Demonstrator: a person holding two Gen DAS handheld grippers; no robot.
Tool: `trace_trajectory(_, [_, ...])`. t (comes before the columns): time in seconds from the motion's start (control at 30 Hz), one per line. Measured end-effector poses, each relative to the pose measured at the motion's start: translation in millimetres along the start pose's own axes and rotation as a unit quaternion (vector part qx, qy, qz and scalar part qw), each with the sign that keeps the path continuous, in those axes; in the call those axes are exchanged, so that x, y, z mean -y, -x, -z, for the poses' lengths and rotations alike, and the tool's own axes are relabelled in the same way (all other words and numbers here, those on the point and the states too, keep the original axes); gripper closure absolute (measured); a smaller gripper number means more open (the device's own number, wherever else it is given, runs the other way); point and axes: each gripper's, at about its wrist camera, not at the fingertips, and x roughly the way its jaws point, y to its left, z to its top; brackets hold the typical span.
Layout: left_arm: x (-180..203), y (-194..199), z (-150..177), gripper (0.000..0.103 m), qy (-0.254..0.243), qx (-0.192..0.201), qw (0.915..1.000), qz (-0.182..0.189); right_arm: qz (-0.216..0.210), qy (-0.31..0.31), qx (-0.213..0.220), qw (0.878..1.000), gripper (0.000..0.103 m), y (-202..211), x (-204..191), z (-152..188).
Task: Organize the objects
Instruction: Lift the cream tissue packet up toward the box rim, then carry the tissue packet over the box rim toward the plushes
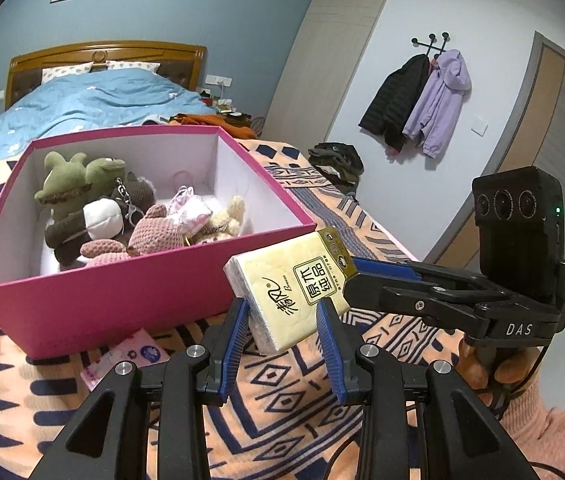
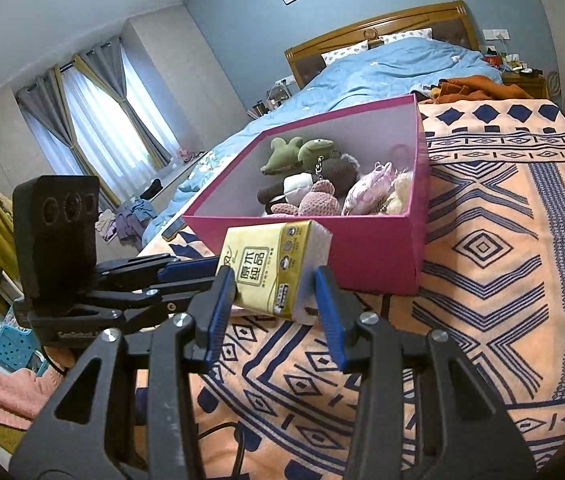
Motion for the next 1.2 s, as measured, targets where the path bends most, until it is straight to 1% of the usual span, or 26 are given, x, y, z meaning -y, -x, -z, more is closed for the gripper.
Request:
trace_trajectory(0.57, [2, -7, -20, 0.068, -0.014, 0.007, 0.9999, -0.005, 0.008, 0.006, 0.019, 1.000, 0.058, 4, 5, -17])
trace_trajectory(0.93, [-2, -14, -29, 0.068, -0.006, 0.005, 0.9999, -0.007, 0.006, 0.009, 0.028, 1.000, 0.058, 4, 7, -29])
trace_trajectory(1.2, [-5, -18, -36, 0.068, -0.003, 0.004, 1.0000, -0.008, 0.011, 0.007, 0.029, 0.999, 0.058, 1, 10, -32])
